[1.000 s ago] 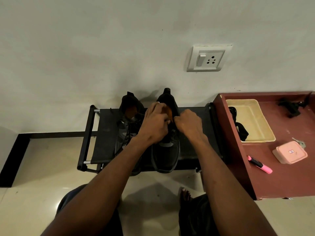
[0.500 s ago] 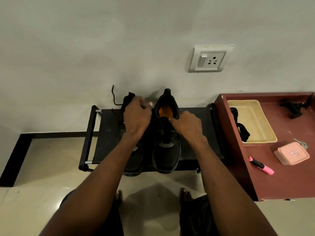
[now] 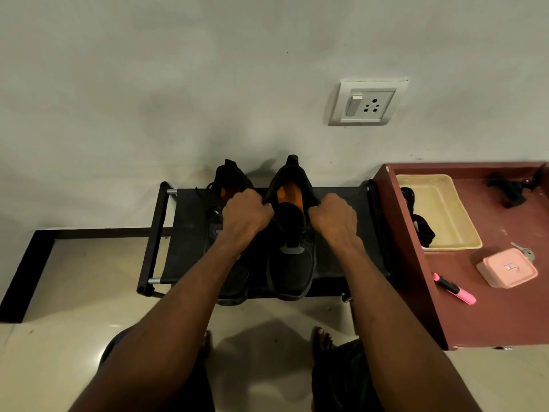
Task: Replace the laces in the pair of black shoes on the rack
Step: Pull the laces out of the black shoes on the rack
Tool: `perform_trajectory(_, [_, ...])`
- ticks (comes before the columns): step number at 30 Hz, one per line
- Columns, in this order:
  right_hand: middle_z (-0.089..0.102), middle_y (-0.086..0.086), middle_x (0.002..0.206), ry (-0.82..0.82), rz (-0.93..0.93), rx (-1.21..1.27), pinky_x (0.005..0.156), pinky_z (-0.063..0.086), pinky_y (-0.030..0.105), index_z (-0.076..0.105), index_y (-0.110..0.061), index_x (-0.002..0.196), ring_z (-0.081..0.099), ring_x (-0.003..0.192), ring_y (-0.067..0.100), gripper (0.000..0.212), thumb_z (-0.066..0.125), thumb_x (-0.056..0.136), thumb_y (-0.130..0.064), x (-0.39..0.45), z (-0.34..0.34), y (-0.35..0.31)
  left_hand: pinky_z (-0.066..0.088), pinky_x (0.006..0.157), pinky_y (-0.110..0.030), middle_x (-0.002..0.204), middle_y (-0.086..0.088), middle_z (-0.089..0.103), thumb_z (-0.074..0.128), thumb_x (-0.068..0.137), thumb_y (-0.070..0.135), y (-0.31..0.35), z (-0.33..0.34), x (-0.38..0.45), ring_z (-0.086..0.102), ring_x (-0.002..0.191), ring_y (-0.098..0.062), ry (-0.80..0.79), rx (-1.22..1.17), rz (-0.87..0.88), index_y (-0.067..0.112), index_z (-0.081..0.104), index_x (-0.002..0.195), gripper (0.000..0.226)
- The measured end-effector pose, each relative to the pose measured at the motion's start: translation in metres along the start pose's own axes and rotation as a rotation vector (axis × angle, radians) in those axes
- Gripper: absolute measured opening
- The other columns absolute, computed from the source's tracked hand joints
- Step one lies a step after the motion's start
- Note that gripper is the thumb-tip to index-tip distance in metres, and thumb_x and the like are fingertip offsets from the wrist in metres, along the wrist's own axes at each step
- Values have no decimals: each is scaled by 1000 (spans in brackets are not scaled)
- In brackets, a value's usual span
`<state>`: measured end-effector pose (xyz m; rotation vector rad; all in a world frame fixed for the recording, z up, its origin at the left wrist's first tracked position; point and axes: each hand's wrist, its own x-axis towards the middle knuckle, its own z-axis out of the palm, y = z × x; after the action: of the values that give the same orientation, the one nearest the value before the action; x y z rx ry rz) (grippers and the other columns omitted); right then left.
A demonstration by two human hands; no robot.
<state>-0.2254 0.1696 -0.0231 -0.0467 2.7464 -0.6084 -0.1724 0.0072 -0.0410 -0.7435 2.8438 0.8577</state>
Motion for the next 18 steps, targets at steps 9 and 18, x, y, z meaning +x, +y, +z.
perform_trajectory(9, [17,7,162,-92,-448,-198,119,6,50,56,-23,137,3,150,28,47,58,90,-20,-6,22,-16,43,39,-20,65,-3,72,55,101,34,-1,-6,0,61,42,-17,-204,-275,6,8,63,85,31])
perform_trajectory(18, [34,11,146,97,-361,-157,112,21,47,60,-5,117,25,137,31,32,53,88,-13,-15,27,-17,53,52,-28,73,-13,69,56,100,27,-1,-1,6,69,61,-25,-177,-190,55,11,57,83,23])
